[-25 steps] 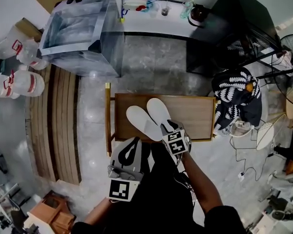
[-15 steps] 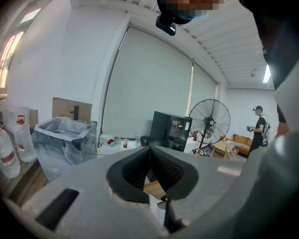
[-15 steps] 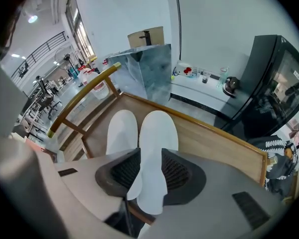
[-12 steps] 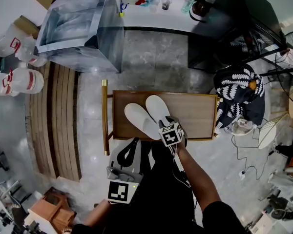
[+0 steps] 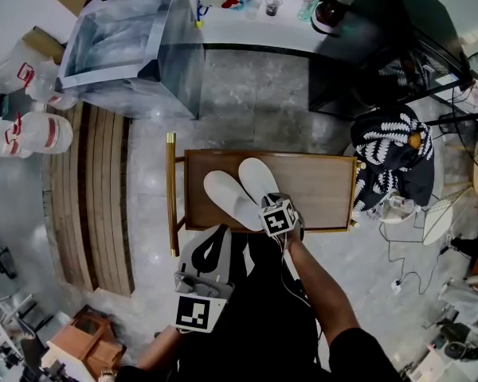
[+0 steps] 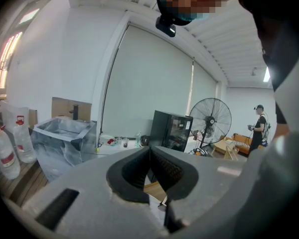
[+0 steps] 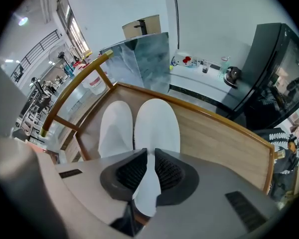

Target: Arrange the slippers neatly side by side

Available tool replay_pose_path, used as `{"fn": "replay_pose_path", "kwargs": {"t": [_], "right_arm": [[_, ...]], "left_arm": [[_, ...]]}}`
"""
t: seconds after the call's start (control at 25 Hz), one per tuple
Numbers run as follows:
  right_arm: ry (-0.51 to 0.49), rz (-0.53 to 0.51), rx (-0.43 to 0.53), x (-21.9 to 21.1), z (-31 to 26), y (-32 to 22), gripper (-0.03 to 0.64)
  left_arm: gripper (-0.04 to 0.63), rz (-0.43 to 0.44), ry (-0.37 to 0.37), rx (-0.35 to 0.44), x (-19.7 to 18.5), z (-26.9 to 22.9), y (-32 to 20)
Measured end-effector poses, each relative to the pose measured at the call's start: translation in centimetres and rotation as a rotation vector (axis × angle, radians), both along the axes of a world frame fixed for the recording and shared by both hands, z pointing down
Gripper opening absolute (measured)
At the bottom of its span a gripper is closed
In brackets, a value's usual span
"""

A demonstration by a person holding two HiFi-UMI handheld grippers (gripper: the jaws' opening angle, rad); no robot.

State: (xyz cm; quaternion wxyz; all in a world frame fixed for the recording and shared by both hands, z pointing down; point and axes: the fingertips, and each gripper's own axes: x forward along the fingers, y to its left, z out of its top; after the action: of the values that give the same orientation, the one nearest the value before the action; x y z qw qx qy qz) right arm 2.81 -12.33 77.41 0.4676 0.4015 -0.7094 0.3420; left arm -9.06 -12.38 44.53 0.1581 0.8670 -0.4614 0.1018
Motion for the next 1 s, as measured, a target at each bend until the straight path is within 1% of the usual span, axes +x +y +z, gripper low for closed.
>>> {"fn": "replay_pose_path", "kwargs": {"t": [0.2,0.44,0.84,1.0], "right_arm": [[-0.015,0.023,-0.012,0.6,-0.3,-0.1,0.029],[-0.052,0.066,-0.003,2.3,-0.9,-0.3,0.028],[-0.11,0.248,-0.009,7.2,-2.3,0.8,0.026],[-0.12,0.314,-0.003,9.4,-2.6,1.2,0.026]], "left_arm": [[0.018,0.021,-0.004,0.001,0.8,0.1,-0.2],[0.018,0.055,-0.01,0.006,2.1,0.0,-0.6],[0.017,0.097,0.001,-0.005,4.4,-0.3,-1.0],[0.018,0.107,0.005,0.012,5.2,-0.7,-1.2]]}}
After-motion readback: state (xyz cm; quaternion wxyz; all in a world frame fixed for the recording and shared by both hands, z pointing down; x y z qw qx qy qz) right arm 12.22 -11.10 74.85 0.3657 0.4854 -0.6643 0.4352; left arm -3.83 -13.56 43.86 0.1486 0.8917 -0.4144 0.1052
